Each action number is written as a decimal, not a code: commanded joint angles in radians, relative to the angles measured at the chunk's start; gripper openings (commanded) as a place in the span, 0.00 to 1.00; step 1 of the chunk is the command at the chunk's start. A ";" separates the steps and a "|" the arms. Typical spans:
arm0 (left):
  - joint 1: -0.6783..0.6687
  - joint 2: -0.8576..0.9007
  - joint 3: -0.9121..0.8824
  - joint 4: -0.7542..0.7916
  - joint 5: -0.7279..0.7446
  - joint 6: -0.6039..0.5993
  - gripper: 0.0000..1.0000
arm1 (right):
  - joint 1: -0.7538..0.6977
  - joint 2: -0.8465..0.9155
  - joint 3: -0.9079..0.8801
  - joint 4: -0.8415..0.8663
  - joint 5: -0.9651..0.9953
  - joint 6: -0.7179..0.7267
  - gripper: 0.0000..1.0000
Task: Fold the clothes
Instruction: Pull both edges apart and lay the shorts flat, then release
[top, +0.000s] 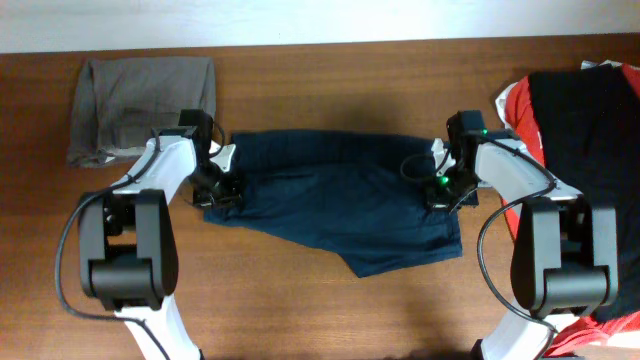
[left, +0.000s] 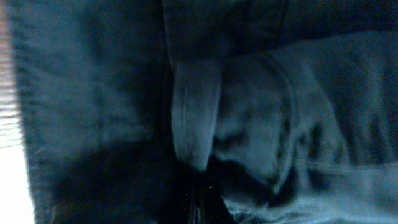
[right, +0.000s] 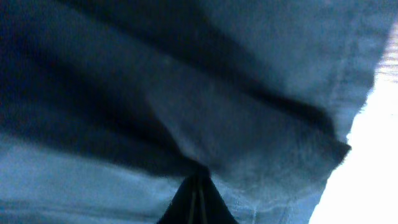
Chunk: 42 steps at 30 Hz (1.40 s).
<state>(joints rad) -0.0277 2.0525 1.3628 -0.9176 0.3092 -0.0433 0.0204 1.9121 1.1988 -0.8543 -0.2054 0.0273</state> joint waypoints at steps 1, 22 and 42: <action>-0.031 -0.008 -0.136 0.200 -0.100 -0.032 0.01 | 0.006 -0.006 -0.101 0.180 0.020 0.016 0.04; -0.031 -0.572 -0.190 0.332 -0.071 -0.032 0.01 | 0.005 -0.528 -0.013 0.097 0.037 -0.005 0.04; 0.039 -0.465 -0.024 -0.215 -0.423 -0.080 0.72 | 0.006 -0.494 -0.051 -0.631 0.028 0.161 0.78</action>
<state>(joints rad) -0.0185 1.5867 1.2053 -1.0935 -0.1123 -0.1234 0.0238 1.4185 1.1290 -1.4784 -0.1822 0.1963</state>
